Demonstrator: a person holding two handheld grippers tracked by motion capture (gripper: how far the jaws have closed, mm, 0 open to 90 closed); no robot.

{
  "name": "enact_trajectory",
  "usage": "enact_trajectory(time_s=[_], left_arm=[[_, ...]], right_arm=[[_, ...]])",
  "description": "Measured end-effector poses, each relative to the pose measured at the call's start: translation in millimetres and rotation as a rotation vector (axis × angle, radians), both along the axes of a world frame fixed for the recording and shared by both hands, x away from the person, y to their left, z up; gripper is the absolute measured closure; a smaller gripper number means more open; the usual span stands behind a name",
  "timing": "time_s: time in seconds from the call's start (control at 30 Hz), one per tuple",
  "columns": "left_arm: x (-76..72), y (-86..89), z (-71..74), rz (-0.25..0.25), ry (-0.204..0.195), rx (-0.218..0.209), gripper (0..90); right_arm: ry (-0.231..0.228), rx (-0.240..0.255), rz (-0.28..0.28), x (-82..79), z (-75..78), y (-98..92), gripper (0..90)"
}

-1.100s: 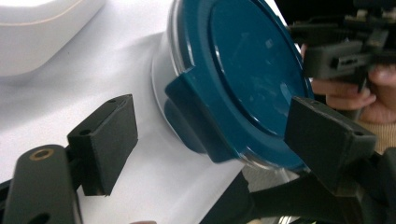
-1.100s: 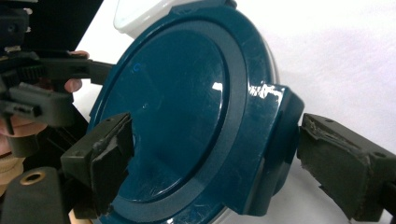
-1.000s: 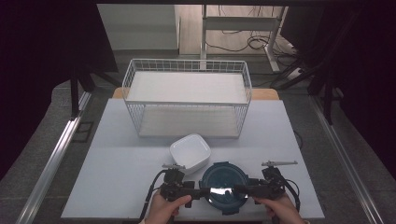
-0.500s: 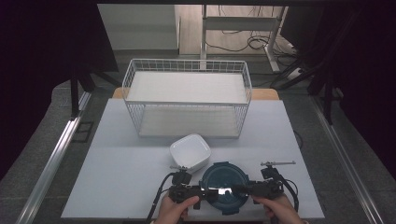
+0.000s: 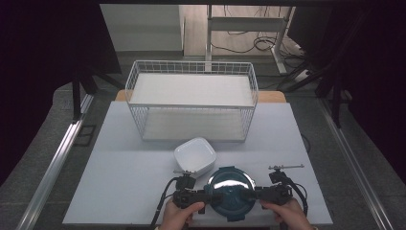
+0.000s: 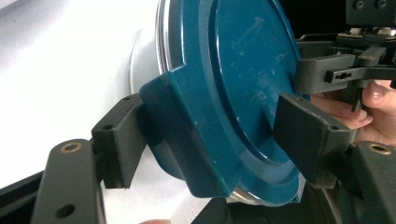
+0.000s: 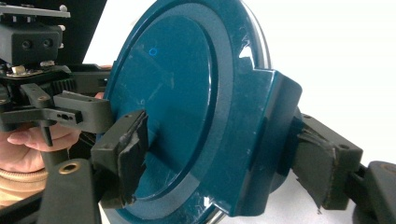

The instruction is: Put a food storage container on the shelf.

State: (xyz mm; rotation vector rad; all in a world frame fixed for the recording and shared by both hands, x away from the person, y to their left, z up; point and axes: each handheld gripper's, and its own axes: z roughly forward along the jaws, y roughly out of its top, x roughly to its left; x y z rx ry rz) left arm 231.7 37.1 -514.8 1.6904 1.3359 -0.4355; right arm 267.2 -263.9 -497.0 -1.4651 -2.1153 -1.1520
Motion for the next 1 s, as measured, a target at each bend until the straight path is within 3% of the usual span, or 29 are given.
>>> enact_trajectory(time_s=[0.63,1.0], left_arm=[[-8.0,5.5,2.5,0.021,-0.023,-0.028,35.3],[-8.5,6.5,1.1,0.013,-0.038,-0.035,35.4]], right_arm=[[-0.077,0.022,-0.058,-14.0,8.0,-4.5,34.2],[-0.091,0.035,-0.062,-16.0,7.2,-5.9,35.2]])
